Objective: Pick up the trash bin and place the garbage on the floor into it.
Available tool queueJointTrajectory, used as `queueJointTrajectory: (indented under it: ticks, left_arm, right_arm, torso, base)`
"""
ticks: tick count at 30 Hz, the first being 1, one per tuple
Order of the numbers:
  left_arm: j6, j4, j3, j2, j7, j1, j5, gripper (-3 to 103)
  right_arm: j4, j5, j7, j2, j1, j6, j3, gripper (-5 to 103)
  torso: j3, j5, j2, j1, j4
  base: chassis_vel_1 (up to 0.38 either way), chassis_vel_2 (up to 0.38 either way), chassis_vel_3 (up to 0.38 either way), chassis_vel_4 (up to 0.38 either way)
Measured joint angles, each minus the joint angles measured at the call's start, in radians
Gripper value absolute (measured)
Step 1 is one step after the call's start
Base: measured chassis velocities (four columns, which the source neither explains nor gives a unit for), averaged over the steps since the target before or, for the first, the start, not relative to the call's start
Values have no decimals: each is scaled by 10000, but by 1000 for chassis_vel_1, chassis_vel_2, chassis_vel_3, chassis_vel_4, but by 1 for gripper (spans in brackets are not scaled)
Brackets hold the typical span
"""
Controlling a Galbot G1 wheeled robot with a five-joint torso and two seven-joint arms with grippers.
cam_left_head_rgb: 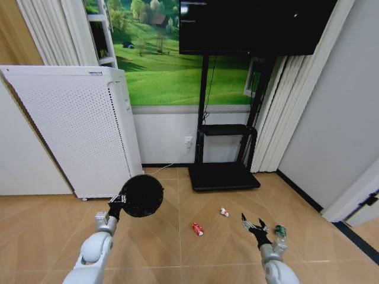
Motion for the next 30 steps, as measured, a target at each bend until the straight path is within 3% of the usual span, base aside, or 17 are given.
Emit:
queueJointTrajectory:
  ticks: [11, 22, 30]
  left_arm:
    - [62, -102, 995, -4, 150, -538, 561, 3]
    - [83, 90, 1257, -29, 221, -702, 786, 3]
    - [146, 251, 1284, -29, 202, -737, 814, 3]
  right_arm:
    - [-504, -1093, -308, 51, 62, -27, -193, 100]
    - [-832, -1200, -381, 78, 226, 120, -236, 100]
    - [-976, -1167, -456, 94, 239, 246, -272, 100]
  torso:
    - [0, 1, 0, 0, -1]
    - [-1, 1, 3, -1, 1]
    - [0, 1, 3, 0, -1]
  base:
    - [0, 0, 0, 0]
    - [-17, 22, 20, -25]
    - [-151, 144, 158, -174]
